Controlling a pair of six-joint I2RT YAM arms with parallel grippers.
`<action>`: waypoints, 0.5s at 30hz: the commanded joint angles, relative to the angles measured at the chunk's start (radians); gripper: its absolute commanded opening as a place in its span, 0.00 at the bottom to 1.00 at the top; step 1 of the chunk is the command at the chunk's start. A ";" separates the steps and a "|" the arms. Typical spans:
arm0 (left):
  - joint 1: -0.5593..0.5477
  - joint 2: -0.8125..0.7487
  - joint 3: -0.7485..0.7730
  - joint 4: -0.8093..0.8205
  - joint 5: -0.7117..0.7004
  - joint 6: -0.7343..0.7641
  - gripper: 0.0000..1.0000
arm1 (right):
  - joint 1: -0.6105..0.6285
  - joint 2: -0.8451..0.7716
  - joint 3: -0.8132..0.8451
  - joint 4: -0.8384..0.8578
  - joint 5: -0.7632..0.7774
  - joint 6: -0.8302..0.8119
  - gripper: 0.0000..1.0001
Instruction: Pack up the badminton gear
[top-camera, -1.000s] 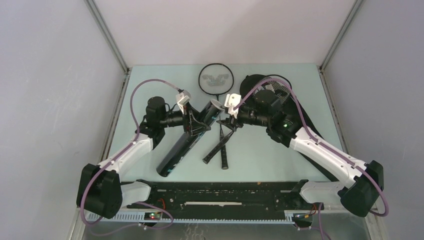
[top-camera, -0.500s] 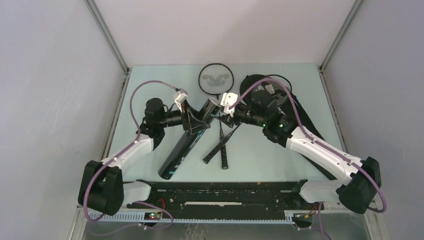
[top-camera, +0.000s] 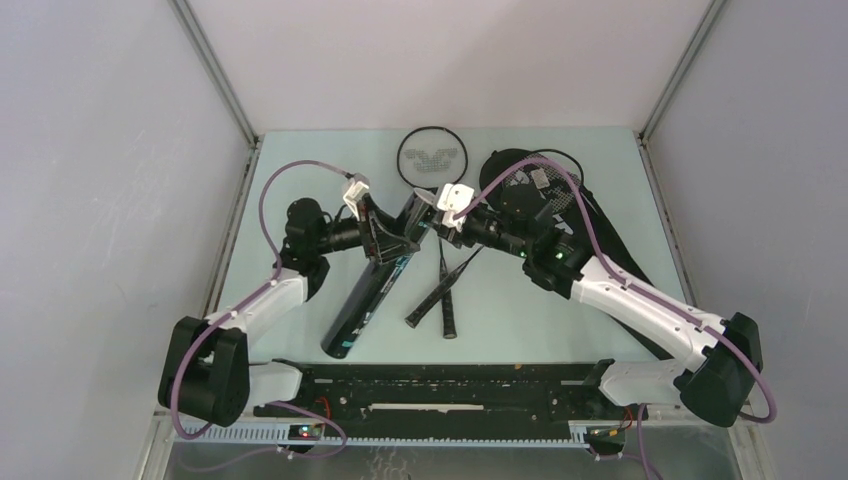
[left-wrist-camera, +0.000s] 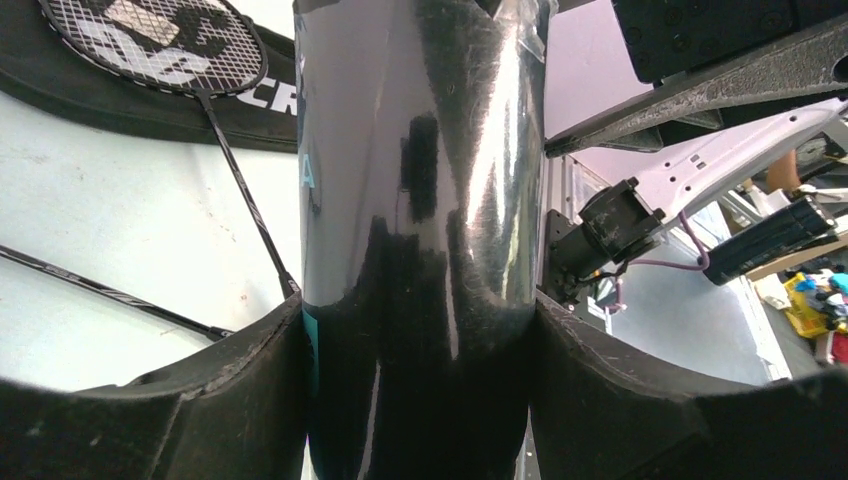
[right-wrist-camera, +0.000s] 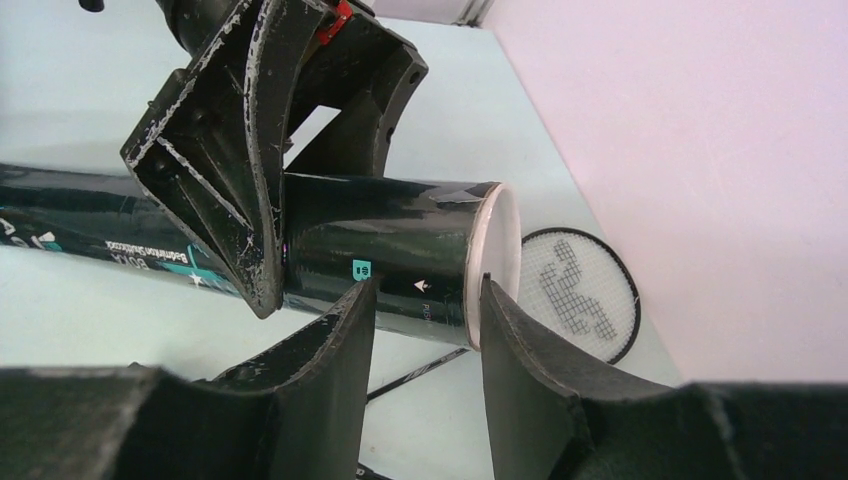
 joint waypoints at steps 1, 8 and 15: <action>0.009 -0.023 0.040 0.337 -0.203 -0.124 0.00 | 0.148 0.075 -0.073 -0.293 -0.253 0.104 0.23; 0.016 -0.023 0.035 0.392 -0.197 -0.160 0.00 | 0.159 0.082 -0.073 -0.288 -0.222 0.104 0.14; 0.018 -0.051 0.016 0.327 -0.154 -0.009 0.00 | 0.107 0.028 -0.055 -0.285 -0.179 0.101 0.49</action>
